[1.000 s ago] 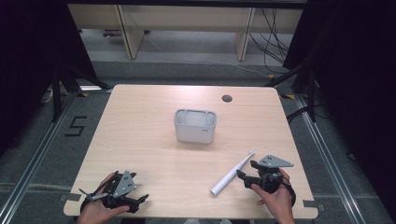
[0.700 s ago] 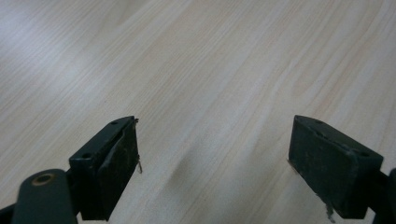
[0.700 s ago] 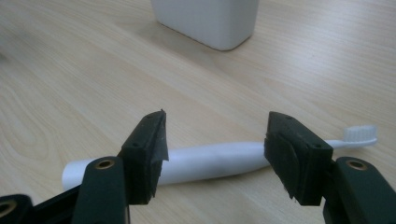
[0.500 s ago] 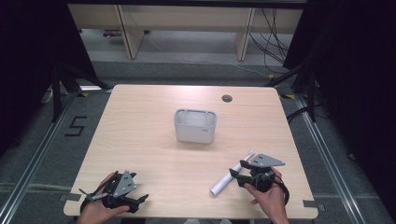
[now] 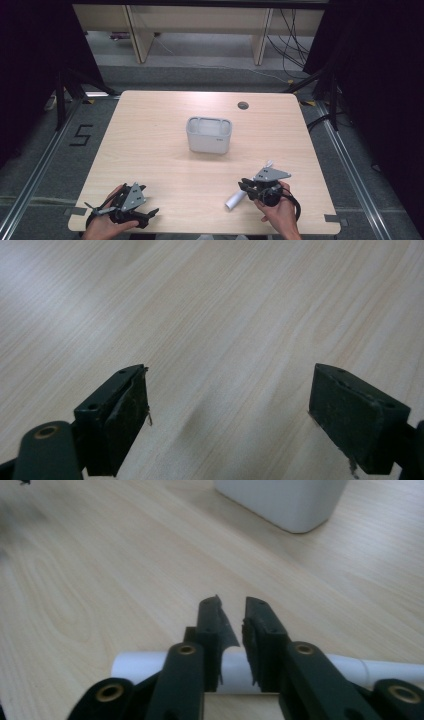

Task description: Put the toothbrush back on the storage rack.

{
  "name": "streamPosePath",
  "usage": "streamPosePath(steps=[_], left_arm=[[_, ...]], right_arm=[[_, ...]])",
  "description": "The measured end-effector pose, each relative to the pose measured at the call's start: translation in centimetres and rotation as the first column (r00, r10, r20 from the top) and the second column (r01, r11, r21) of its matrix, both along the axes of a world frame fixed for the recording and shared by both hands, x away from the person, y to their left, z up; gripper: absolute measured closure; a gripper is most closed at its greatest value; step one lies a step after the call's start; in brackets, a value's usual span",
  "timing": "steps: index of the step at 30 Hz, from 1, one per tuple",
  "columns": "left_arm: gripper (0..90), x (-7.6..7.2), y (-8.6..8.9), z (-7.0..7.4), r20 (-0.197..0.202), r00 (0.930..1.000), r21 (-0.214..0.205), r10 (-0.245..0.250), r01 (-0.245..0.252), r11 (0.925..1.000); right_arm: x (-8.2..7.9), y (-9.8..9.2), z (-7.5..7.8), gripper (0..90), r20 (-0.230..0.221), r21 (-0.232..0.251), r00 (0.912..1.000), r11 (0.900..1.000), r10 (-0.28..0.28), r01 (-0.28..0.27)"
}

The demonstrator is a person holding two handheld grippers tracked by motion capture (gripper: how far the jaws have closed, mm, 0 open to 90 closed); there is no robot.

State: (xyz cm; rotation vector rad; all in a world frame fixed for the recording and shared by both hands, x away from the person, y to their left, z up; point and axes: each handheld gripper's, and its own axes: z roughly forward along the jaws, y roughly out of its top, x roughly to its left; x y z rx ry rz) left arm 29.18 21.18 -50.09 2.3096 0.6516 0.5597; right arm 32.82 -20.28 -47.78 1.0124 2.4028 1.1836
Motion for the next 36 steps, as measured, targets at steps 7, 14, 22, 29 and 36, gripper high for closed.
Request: streamPosePath(steps=[7,14,22,29,36], left_arm=[[15.5,0.0,0.0,0.0,-0.002,1.0000,0.004,-0.002,0.002,1.0000],[15.6,0.0,0.0,0.0,0.001,1.0000,0.004,-0.002,0.002,1.0000],[15.5,0.0,0.0,0.1,0.001,1.0000,-0.003,-0.004,0.004,1.0000],[15.5,-0.1,0.1,0.1,-0.001,1.0000,-0.007,-0.006,0.006,1.0000],[15.5,-0.1,0.1,0.1,0.001,1.0000,-0.006,-0.004,0.004,1.0000]], right_arm=[[0.0,1.7,-0.7,87.4,-0.034,-0.044,0.9977,0.9973,0.058,-0.060],[0.1,2.7,-1.1,88.8,-0.046,-0.058,0.9943,0.9934,0.096,-0.099],[-0.1,2.9,-1.5,89.0,-0.075,-0.073,0.9901,0.9896,0.118,-0.124],[-0.9,2.6,-1.4,88.9,-0.099,-0.072,0.9867,0.9880,0.129,-0.136],[-1.7,1.9,-1.5,88.4,-0.108,-0.086,0.9860,0.9869,0.127,-0.137]])
